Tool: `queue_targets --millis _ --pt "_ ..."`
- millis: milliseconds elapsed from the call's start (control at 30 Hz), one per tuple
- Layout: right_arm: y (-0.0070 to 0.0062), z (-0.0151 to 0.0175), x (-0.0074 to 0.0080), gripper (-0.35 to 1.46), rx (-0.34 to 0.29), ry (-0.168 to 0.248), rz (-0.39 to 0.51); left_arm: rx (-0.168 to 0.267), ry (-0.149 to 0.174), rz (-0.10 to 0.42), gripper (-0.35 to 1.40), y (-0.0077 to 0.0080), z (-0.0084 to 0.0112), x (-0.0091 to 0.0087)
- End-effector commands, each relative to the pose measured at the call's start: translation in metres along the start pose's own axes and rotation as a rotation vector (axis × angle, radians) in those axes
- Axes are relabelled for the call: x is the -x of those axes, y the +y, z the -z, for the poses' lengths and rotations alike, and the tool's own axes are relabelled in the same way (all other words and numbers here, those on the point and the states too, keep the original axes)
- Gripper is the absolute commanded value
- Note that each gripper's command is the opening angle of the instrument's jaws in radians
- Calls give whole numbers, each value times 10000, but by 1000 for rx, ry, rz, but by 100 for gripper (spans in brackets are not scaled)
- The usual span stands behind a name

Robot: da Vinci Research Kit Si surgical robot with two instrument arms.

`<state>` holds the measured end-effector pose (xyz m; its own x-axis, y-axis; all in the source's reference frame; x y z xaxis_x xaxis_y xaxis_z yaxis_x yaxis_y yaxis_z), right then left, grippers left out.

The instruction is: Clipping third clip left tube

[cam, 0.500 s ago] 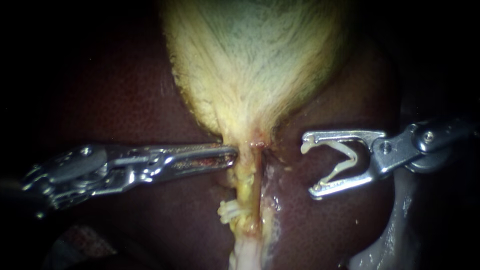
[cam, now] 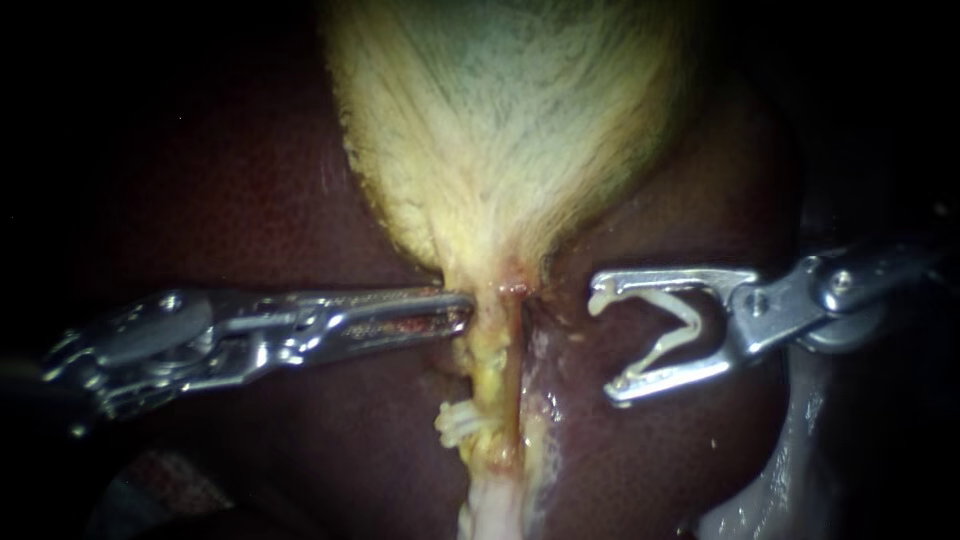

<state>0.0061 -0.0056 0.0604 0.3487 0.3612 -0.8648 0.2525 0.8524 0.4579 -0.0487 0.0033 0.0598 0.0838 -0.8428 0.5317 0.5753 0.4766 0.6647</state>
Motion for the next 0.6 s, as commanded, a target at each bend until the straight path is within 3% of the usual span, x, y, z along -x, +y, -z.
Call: queue_targets --millis 33,200,367,600 --pt "0 -9 4 60 -4 -1 -6 5 -3 1 -35 2 7 1" --pt "1 -62 25 60 -26 -6 -61 25 -4 4 -35 9 36 8" --pt "9 -98 42 60 -29 -11 -94 27 -10 7 -35 7 50 10" --pt "23 -103 52 60 -27 -13 -109 32 -12 6 -35 0 58 7"
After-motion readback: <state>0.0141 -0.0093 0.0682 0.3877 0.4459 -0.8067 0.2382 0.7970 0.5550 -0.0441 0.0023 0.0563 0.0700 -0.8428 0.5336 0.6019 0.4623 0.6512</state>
